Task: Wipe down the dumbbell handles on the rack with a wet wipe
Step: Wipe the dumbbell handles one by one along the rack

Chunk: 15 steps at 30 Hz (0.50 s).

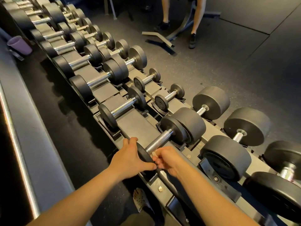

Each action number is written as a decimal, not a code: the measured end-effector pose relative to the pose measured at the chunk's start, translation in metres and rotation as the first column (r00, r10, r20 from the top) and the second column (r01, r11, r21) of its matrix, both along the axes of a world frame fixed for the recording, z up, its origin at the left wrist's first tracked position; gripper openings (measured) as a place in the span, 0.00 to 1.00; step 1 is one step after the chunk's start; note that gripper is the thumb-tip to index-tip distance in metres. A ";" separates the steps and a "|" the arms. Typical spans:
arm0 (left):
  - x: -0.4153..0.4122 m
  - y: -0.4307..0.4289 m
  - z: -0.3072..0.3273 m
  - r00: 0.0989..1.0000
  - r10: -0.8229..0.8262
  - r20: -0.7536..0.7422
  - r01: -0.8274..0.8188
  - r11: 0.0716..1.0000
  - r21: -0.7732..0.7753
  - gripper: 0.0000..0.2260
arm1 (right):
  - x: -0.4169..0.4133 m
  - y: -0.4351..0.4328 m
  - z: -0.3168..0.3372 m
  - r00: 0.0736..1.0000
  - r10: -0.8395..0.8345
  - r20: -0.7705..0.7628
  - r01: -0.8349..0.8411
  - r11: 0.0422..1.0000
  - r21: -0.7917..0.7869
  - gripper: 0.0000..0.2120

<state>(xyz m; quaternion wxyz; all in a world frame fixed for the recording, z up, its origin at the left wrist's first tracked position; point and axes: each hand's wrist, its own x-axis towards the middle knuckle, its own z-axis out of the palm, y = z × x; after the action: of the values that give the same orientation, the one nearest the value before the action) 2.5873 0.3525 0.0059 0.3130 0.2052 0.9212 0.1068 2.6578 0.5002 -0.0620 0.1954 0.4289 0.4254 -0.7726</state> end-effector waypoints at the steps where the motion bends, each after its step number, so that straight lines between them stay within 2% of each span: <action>1: 0.000 0.000 0.000 1.000 -0.001 -0.003 0.001 1.000 -0.004 0.56 | 0.001 0.000 -0.001 0.993 -0.114 0.032 0.113 0.993 0.020 0.09; 4: 0.001 0.000 0.001 1.000 0.001 -0.004 -0.001 1.000 -0.007 0.55 | 0.002 0.005 -0.006 0.888 -0.460 -0.011 0.458 0.883 0.104 0.10; 7: 0.000 0.002 0.001 1.000 0.001 0.000 -0.001 1.000 -0.009 0.55 | -0.003 0.010 0.000 0.771 -0.630 -0.096 0.637 0.763 0.111 0.07; 12: 0.000 0.003 0.003 1.000 0.011 0.010 -0.011 1.000 -0.018 0.56 | -0.026 0.009 0.003 0.653 -0.754 0.074 0.753 0.657 0.047 0.11; 15: 0.000 0.003 0.003 1.000 0.018 0.012 -0.018 1.000 -0.019 0.56 | -0.027 0.008 -0.004 0.684 -0.726 0.067 0.718 0.686 0.117 0.14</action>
<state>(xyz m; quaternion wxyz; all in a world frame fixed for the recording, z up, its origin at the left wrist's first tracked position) 2.5876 0.3556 0.0091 0.3196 0.1933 0.9220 0.1020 2.6306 0.5078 -0.0657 -0.1197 0.6103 0.2419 -0.7448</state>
